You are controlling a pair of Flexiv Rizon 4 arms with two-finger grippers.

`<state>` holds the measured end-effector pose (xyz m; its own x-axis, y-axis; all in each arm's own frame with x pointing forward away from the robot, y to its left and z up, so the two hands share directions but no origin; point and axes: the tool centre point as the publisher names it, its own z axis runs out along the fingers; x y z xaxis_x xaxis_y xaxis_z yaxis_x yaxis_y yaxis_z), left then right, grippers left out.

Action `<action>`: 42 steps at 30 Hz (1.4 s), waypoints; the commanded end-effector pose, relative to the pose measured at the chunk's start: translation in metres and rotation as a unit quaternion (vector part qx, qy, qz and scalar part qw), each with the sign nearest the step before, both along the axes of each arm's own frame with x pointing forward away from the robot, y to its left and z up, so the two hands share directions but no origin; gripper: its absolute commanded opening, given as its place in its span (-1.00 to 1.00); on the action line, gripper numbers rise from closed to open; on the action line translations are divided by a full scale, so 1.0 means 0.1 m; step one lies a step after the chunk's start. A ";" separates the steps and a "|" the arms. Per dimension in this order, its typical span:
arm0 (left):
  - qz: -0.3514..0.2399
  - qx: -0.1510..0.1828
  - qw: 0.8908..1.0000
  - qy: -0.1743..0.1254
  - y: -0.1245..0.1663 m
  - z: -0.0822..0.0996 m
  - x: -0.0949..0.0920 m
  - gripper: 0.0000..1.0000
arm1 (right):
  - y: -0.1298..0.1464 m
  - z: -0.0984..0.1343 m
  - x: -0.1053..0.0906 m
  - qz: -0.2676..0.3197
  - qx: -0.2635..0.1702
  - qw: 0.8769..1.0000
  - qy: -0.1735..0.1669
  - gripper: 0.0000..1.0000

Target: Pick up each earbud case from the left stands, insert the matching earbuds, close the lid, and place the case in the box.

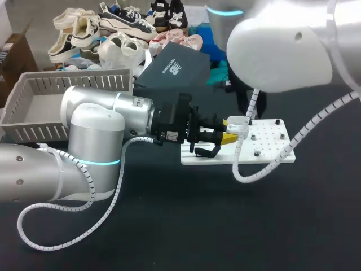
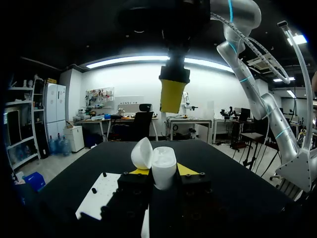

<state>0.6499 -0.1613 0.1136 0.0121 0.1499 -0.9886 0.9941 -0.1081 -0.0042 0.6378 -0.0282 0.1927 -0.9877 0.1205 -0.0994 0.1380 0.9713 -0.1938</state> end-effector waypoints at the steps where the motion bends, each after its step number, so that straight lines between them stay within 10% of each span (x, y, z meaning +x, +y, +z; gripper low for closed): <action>1: 0.000 0.000 1.000 0.000 0.00 0.00 0.00 -1.00 | -0.02 0.04 0.05 -0.010 0.025 0.999 0.046 -1.00; 18: 0.000 0.000 1.000 0.000 0.00 0.00 0.00 -1.00 | -0.02 0.04 0.01 -0.007 0.033 0.998 0.053 -1.00; 27: 0.000 0.000 1.000 0.000 0.00 0.00 0.00 -1.00 | 0.09 0.00 0.08 -0.125 0.047 0.987 0.094 -1.00; 42: 0.000 0.000 1.000 0.000 0.00 0.00 0.00 -1.00 | 0.07 -0.01 -0.03 -0.180 0.026 0.981 0.062 -1.00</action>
